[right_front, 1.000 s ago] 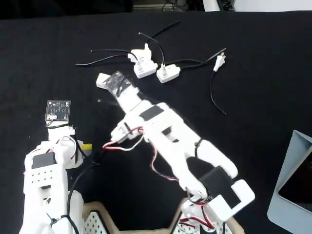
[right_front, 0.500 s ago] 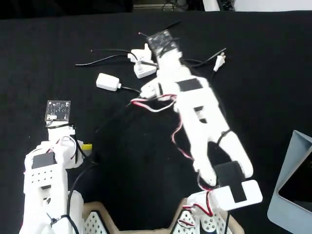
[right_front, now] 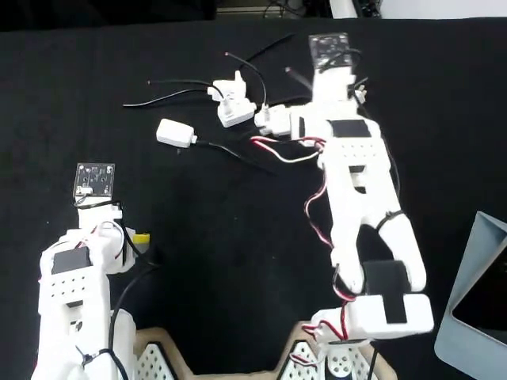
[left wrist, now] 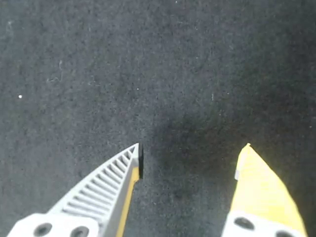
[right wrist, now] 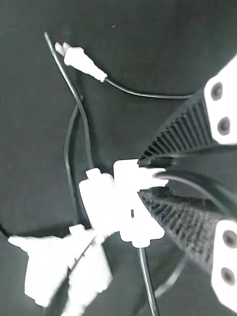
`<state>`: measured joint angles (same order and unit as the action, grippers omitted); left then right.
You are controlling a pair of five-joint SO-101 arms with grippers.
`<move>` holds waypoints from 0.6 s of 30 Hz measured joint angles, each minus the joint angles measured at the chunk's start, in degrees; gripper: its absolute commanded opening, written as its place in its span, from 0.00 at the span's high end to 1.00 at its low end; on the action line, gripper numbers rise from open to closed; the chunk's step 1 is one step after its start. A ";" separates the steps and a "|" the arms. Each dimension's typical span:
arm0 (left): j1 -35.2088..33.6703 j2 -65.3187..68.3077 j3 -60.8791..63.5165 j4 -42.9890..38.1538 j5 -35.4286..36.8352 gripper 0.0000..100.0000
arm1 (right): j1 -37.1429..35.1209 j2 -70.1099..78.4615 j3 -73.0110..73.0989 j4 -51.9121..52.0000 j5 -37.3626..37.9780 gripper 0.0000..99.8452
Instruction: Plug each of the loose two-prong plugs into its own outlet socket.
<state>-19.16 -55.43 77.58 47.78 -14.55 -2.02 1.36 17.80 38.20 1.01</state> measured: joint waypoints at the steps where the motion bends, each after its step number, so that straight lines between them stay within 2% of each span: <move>1: 0.00 0.00 0.00 0.00 0.00 0.69 | 0.53 1.23 0.00 -1.14 -1.14 0.97; 5: 0.00 0.00 0.62 0.00 0.00 0.69 | 0.88 5.98 -1.32 -1.76 -3.16 0.85; 10: 0.00 0.00 0.70 0.00 0.00 0.69 | 1.32 7.56 -9.67 6.07 -5.98 0.86; 14: 0.00 0.00 0.70 0.00 0.00 0.69 | 4.57 8.09 -17.05 12.57 -7.47 0.86; 18: 0.00 0.00 0.70 0.00 0.00 0.69 | 7.74 11.78 -21.10 14.51 -7.65 0.86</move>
<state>-19.16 -55.43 78.29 47.78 -14.55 5.71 13.14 -3.30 52.70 -6.64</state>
